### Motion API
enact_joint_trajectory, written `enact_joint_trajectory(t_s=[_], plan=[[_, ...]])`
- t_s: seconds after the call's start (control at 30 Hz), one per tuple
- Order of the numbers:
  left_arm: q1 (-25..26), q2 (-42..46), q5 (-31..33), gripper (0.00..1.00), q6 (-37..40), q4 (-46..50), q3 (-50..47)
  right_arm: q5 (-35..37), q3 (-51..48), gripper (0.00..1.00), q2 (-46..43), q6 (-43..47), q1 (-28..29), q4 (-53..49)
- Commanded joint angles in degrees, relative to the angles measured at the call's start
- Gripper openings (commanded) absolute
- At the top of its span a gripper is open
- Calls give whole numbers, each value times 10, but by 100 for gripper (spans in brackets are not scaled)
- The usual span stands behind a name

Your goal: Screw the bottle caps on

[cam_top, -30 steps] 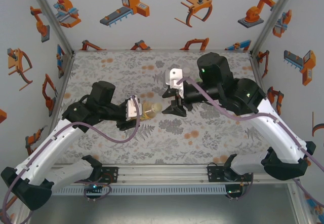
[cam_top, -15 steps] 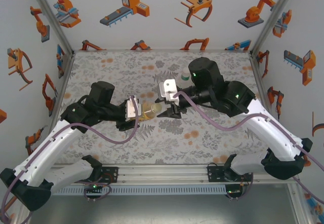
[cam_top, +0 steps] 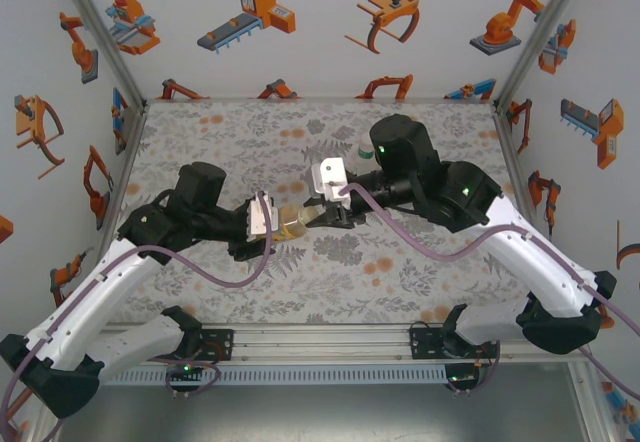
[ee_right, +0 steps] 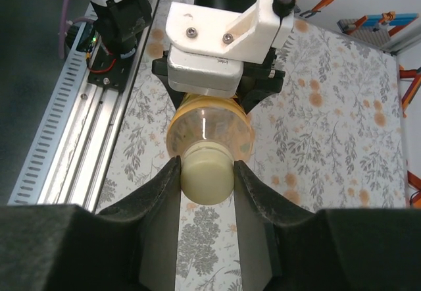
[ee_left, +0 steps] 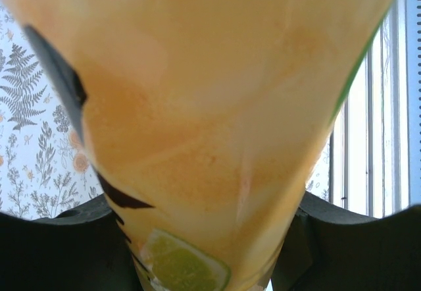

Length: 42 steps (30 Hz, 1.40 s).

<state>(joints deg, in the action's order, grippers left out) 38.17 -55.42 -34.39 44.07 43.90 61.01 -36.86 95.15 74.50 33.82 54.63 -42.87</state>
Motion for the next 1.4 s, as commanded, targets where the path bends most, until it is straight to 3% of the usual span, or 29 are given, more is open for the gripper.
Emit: enact_joint_trajectory(t_s=[0.0,0.13,0.27,0.43,0.53,0.7,0.83,1.0,1.07,1.2,1.37], plan=[[1,6,-7,0,-10,-1,18,15,-15,21,-2,-60,6,28],[2,6,21,0,-16,-12,12,60,-40,12,-5,-204,6,59],[2,10,32,0,-30,-47,1,168,-56,0,-5,-430,6,78],[2,2,40,0,-41,-83,-4,220,-82,0,1,-715,3,80],[2,-10,44,0,-42,-96,-3,158,-131,0,8,-922,-36,105],[2,-31,55,0,-40,-114,7,177,-161,0,-4,-1035,-46,108],[2,-47,62,0,-32,-114,20,185,-161,2,-11,-1060,-63,73],[2,-55,53,0,-32,-122,20,184,-131,32,-10,-1004,-64,91],[2,-54,45,0,-36,-124,18,190,-114,43,-17,-952,-65,95],[3,-43,35,0,-40,-123,13,212,-96,58,-44,-814,-65,99],[3,-26,25,0,-33,-111,3,194,-112,63,-83,-608,-65,149]])
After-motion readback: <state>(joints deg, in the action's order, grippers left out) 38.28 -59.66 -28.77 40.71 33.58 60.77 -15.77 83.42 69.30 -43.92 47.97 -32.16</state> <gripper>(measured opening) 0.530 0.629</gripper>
